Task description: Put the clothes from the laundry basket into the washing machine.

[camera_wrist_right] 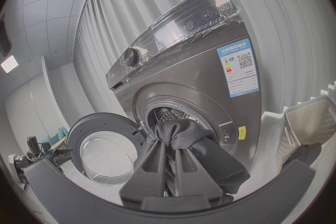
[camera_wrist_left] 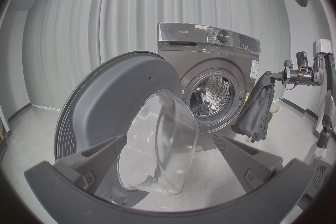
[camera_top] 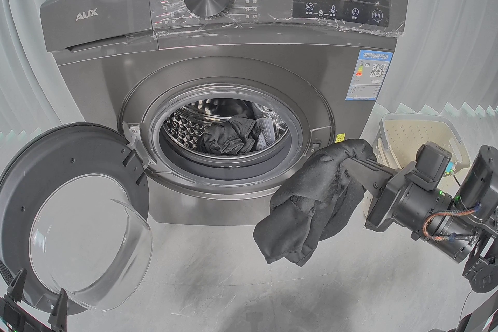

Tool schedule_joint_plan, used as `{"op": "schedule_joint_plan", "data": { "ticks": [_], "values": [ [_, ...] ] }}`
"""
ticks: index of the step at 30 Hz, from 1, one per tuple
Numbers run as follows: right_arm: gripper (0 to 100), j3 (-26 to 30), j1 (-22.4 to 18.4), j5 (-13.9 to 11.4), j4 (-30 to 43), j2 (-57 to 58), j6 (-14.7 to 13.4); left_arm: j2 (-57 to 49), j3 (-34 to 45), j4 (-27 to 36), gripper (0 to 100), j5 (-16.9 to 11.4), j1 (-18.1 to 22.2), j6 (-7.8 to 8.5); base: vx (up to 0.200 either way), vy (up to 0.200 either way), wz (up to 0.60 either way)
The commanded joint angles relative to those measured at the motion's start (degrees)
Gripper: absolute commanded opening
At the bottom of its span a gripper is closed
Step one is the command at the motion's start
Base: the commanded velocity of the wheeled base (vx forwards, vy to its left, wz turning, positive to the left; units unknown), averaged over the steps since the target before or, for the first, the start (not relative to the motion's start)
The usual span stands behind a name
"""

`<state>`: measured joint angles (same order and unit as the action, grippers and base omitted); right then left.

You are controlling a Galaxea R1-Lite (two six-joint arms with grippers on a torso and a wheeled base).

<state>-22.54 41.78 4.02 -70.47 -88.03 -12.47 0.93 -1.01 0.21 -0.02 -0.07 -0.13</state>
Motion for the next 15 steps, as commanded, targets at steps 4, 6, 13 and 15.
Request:
{"op": "schedule_joint_plan", "data": {
  "ticks": [4,6,13,15],
  "values": [
    [0,-0.2,1.8,-0.4,-0.2,-2.2,-0.2,-0.9,1.0,0.0,100,-0.4,0.2,0.66,0.0,0.0,0.0],
    [0,-0.8,3.4,0.0,-0.5,-4.0,-0.1,-0.9,1.0,0.1,100,-0.5,0.2,0.93,0.0,0.0,0.0],
    [0,-5.2,5.5,2.2,-0.9,-7.8,0.4,0.4,-8.1,-6.3,100,-6.0,0.1,-3.21,0.0,0.0,0.0],
    [0,-6.3,6.3,4.0,-1.9,-9.2,0.7,3.7,-12.2,-5.1,100,-10.3,-1.0,-3.82,0.0,0.0,0.0]
  ]
}}
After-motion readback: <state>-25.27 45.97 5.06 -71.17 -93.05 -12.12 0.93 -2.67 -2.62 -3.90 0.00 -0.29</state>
